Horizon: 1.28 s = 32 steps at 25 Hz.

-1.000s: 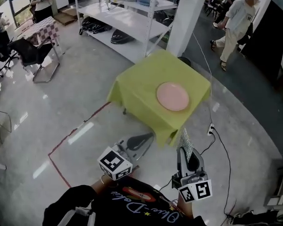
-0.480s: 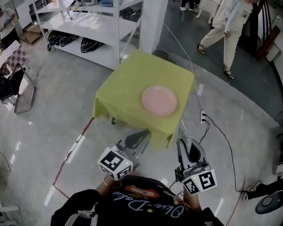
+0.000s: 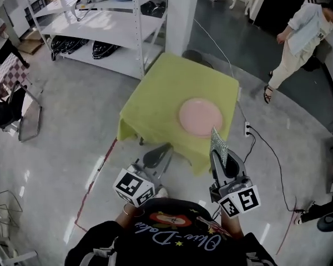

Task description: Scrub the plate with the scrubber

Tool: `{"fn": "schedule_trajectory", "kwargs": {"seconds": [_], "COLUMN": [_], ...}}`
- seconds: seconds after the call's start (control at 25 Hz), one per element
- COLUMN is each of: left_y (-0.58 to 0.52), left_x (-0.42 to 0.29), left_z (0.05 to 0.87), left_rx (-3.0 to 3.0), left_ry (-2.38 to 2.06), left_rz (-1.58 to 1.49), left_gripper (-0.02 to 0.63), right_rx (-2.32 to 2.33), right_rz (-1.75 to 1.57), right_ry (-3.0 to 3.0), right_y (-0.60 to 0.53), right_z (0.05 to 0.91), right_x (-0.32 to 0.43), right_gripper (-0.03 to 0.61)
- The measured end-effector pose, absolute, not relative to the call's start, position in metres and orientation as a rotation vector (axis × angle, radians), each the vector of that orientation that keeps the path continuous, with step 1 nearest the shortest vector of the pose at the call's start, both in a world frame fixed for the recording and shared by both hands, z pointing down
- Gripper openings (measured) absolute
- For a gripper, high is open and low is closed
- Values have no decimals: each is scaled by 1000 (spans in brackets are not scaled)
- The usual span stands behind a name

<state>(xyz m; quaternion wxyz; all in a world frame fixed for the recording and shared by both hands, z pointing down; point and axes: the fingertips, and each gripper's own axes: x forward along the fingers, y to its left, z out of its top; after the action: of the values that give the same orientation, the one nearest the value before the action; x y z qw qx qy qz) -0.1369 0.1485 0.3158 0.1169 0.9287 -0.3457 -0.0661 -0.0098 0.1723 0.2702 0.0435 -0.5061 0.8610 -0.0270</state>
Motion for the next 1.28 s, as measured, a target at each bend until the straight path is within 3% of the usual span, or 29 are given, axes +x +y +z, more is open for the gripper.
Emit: {"fn": "schedule_trajectory", "kwargs": {"seconds": [0.6, 0.76, 1.28], "left_y": [73, 51, -39], "left_x": [-140, -136, -103], "left_z": [352, 363, 421], "left_rx": [2686, 2681, 2594], "left_ry": [-938, -960, -898], "left_rz": [-123, -75, 57], "left_gripper": [8, 103, 117], "right_rx": [-1765, -1752, -1761], "right_rz": [-213, -224, -256], "right_ry": [2579, 2608, 2788], "right_y": [115, 83, -33], "right_z": [314, 331, 389], "right_x": [13, 19, 38], "right_gripper": [60, 60, 60]}}
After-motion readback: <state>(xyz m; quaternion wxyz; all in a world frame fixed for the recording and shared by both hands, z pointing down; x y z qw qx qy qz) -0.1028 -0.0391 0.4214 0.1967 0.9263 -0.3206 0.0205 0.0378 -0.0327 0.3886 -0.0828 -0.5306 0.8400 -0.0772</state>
